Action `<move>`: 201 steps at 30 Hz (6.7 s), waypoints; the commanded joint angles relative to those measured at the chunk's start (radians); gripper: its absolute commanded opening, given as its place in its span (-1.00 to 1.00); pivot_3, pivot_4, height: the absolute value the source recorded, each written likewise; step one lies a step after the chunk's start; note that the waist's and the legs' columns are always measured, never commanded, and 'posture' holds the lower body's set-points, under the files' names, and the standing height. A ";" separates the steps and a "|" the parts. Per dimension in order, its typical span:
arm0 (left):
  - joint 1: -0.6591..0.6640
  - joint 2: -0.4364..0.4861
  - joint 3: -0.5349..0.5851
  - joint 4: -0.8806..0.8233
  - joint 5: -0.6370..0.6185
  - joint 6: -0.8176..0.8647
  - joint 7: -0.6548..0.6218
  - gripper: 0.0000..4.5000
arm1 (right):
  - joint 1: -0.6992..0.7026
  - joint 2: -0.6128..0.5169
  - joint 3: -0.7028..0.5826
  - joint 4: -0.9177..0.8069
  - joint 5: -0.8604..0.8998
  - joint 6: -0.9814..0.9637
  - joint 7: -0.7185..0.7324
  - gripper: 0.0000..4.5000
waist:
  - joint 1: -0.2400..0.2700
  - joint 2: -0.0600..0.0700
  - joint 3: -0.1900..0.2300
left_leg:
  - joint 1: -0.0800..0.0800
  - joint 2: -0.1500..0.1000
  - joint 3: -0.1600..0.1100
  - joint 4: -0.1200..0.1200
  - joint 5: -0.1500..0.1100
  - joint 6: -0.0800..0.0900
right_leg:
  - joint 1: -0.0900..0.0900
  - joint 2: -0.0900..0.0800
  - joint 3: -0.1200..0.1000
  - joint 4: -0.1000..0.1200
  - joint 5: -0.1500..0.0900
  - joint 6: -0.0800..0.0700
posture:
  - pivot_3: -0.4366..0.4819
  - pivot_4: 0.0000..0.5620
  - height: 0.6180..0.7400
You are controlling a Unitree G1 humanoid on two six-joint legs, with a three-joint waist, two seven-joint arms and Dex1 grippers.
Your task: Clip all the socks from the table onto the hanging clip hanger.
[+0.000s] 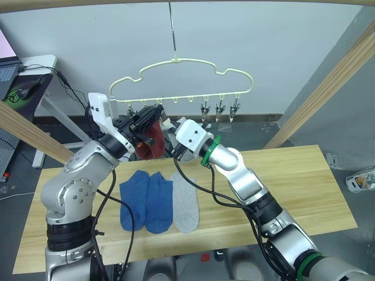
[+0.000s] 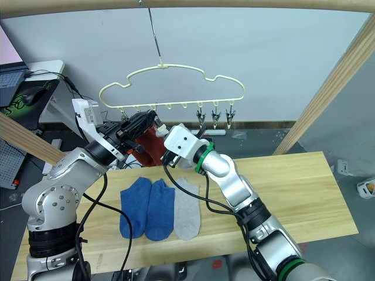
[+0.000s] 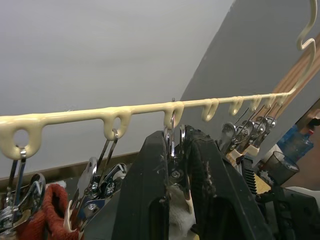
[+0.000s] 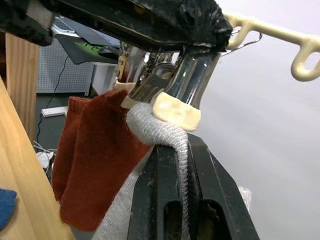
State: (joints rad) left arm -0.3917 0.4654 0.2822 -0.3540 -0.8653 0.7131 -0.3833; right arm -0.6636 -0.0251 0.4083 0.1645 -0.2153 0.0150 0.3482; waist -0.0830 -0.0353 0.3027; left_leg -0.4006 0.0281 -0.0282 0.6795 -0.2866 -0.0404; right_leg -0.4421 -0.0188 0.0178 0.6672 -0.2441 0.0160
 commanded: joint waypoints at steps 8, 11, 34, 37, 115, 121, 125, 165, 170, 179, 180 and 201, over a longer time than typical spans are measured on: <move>0.011 0.009 0.017 -0.051 -0.037 0.007 -0.003 -0.90 | -0.028 0.110 -0.081 -0.041 0.111 0.047 -0.001 -1.00 | 0.000 0.000 0.000 | 0.000 0.000 0.000 0.000 0.000 0.000 | 0.000 0.000 0.000 0.001 0.000 0.000 | -0.31 -0.11 1.00; 0.005 0.007 0.021 -0.043 -0.035 0.005 0.000 -0.90 | -0.011 0.131 -0.091 -0.068 0.159 0.107 0.025 -1.00 | 0.000 0.000 0.000 | 0.000 0.000 0.000 0.000 0.000 0.000 | 0.000 0.000 0.000 0.001 0.000 0.000 | -0.31 -0.11 1.00; -0.016 -0.007 0.031 -0.023 -0.041 0.009 0.016 -0.93 | 0.140 0.176 -0.055 -0.154 0.137 0.135 -0.076 -1.00 | 0.001 -0.003 -0.002 | 0.002 -0.001 -0.001 0.002 0.002 -0.004 | -0.002 0.000 0.000 0.013 0.000 -0.001 | -0.32 -0.15 1.00; -0.018 -0.010 0.031 -0.020 -0.039 0.005 0.018 -0.93 | 0.151 0.186 -0.051 -0.159 0.137 0.131 -0.092 -1.00 | 0.001 -0.004 -0.002 | 0.002 -0.001 -0.001 0.002 0.002 -0.004 | -0.002 0.000 0.000 0.012 0.000 -0.001 | -0.32 -0.15 1.00; 0.214 0.238 -0.089 -0.082 0.204 -0.215 -0.433 0.46 | 0.350 -0.086 -0.160 -0.728 0.265 0.649 -0.020 -0.07 | 0.000 -0.009 -0.031 | 0.002 -0.001 0.000 0.002 0.004 -0.005 | -0.002 0.001 0.000 0.013 0.000 -0.001 | -0.35 -0.35 1.00; 0.169 0.239 -0.096 -0.054 0.213 -0.227 -0.464 0.46 | 0.321 -0.036 -0.179 -0.691 0.258 0.672 -0.085 -0.63 | -0.001 -0.009 -0.047 | 0.003 -0.001 0.001 0.002 0.004 -0.005 | -0.002 0.002 0.000 0.013 0.001 -0.001 | -0.36 -0.38 1.00; 0.151 0.245 -0.100 -0.054 0.199 -0.214 -0.485 0.46 | 0.286 0.008 -0.191 -0.636 0.244 0.678 -0.142 -0.63 | -0.003 -0.009 -0.052 | 0.003 -0.001 0.002 0.002 0.004 -0.004 | -0.001 0.003 0.000 0.013 0.001 -0.002 | -0.36 -0.38 1.00; 0.075 0.227 -0.142 -0.040 0.232 -0.190 -0.460 0.46 | 0.088 0.138 -0.245 -0.329 0.231 0.491 -0.284 0.10 | -0.003 -0.009 -0.059 | 0.003 0.000 0.002 0.002 0.005 -0.004 | -0.001 0.004 0.000 0.014 0.001 -0.002 | -0.32 -0.35 1.00; 0.080 0.226 -0.143 -0.037 0.232 -0.191 -0.460 0.46 | 0.071 0.151 -0.251 -0.320 0.240 0.481 -0.287 0.10 | -0.003 -0.009 -0.059 | 0.003 0.000 0.002 0.002 0.005 -0.004 | -0.001 0.004 0.000 0.014 0.001 -0.002 | -0.32 -0.34 1.00; 0.086 0.224 -0.141 -0.042 0.233 -0.189 -0.456 0.46 | 0.048 0.171 -0.250 -0.274 0.236 0.451 -0.283 0.10 | -0.003 -0.009 -0.059 | 0.003 0.000 0.002 0.002 0.005 -0.004 | -0.001 0.004 0.000 0.014 0.001 -0.002 | -0.30 -0.34 1.00; 0.087 0.224 -0.141 -0.043 0.233 -0.188 -0.456 0.46 | 0.046 0.171 -0.250 -0.269 0.235 0.446 -0.283 0.10 | -0.003 -0.009 -0.059 | 0.003 0.000 0.002 0.002 0.005 -0.004 | -0.001 0.004 0.000 0.014 0.001 -0.002 | -0.30 -0.34 1.00; 0.083 0.223 -0.143 -0.054 0.229 -0.171 -0.444 0.46 | 0.013 0.168 -0.258 -0.205 0.237 0.376 -0.280 0.10 | -0.003 -0.009 -0.059 | 0.003 0.000 0.002 0.002 0.005 -0.004 | -0.001 0.004 0.000 0.014 0.001 -0.002 | -0.30 -0.36 1.00</move>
State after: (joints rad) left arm -0.3063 0.6908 0.1335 -0.3778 -0.6267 0.5424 -0.8305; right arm -0.6244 0.1319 0.1568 -0.0195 0.0215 0.4196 0.0776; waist -0.0859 -0.0438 0.2440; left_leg -0.3972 0.0283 -0.0264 0.6815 -0.2820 -0.0443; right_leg -0.4432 -0.0148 0.0181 0.6810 -0.2427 0.0135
